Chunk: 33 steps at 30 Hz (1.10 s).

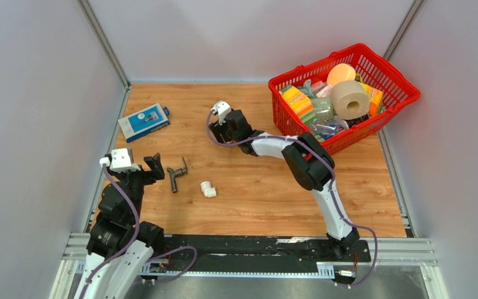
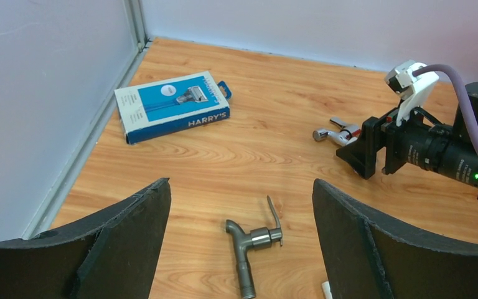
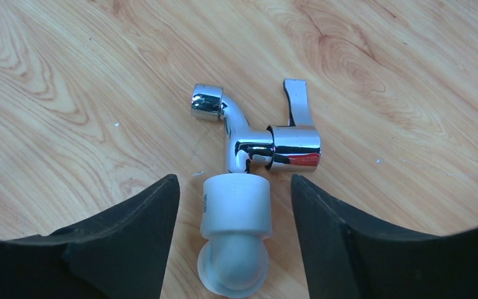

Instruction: Install the water faucets

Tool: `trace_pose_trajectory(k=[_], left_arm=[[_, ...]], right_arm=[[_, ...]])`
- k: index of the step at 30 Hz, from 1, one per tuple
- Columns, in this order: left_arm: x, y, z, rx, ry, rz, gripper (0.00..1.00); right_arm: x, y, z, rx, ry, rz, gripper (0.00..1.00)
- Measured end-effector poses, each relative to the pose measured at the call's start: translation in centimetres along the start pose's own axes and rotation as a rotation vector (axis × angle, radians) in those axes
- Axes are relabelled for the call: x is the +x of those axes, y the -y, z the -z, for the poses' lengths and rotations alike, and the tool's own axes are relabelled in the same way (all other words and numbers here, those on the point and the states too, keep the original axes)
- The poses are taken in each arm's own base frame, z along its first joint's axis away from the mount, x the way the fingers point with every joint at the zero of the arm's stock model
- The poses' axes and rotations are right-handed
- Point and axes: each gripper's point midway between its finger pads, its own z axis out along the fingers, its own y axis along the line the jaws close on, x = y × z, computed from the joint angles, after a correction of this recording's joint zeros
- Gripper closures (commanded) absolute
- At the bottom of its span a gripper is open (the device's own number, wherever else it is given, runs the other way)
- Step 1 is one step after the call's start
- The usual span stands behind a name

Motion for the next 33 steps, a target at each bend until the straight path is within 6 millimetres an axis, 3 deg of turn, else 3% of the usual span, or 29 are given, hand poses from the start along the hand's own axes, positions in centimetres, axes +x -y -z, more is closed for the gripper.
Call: trace_pose_trajectory(k=[3,4,8,11,17,19,22,28,33], left_arm=[[0.0,0.0,0.0,0.001,0.001,0.001,0.09],[-0.1,0.1,0.0,0.005,0.003,0.002,0.09],[-0.3,0.3,0.1,0.020,0.018,0.010,0.09],[-0.2,0.3,0.1,0.020,0.020,0.015,0.09],[-0.1,0.3,0.1,0.018,0.016,0.018,0.09],[0.0,0.3,0.1,0.018,0.012,0.019,0.09],[0.1,0.3,0.0,0.018,0.005,0.016,0.07],[0.4,0.3,-0.1,0.014,-0.009,0.007,0.00],[0.5,0.3,-0.2,0.013,-0.013,0.010,0.00]], right_arm=[[-0.2,0.0,0.1,-0.002,0.005,-0.016,0.16],[-0.4,0.0,0.4,-0.004,0.008,-0.023,0.00],[-2.3,0.1,3.1,-0.015,0.035,-0.044,0.00],[-6.1,0.4,6.2,-0.018,0.118,-0.061,0.00],[-16.2,1.7,13.8,0.008,0.369,-0.170,0.00],[-18.2,2.1,16.2,0.012,0.427,-0.189,0.00],[-18.6,2.3,19.4,0.015,0.473,-0.208,0.00],[-15.4,2.4,23.2,0.018,0.457,-0.219,0.00],[-16.0,2.6,26.4,0.015,0.490,-0.217,0.00]])
